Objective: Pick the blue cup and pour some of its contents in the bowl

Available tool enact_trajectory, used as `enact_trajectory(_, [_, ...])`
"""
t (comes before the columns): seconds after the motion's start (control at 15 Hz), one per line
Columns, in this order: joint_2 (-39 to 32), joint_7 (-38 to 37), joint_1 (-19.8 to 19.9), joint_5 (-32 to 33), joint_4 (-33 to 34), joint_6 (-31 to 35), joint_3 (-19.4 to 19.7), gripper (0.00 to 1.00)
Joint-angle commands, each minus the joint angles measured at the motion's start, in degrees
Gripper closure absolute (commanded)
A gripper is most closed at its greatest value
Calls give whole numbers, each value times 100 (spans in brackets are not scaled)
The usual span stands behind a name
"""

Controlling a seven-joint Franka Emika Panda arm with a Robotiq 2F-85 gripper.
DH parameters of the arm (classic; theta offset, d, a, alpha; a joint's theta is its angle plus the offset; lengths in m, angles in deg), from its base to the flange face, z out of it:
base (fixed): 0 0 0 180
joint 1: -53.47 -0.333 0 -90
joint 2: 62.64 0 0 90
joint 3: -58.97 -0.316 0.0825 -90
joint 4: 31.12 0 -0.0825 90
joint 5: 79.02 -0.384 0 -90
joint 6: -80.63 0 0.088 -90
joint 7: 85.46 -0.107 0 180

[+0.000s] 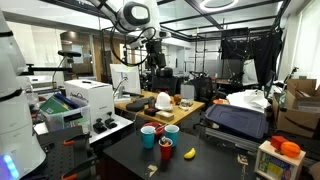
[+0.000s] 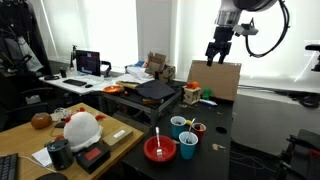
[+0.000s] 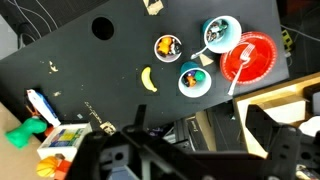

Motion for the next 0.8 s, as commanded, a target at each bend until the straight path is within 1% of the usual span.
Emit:
enact_trajectory(0.0, [-1357,-424,30,318,1314,-84,121,0])
enact_trajectory(0.47, [-3323,-775,-155,361,3714,-392,385,0])
enact_trajectory(0.73, [-4290,-950,-186,291,4934,-741,563,0])
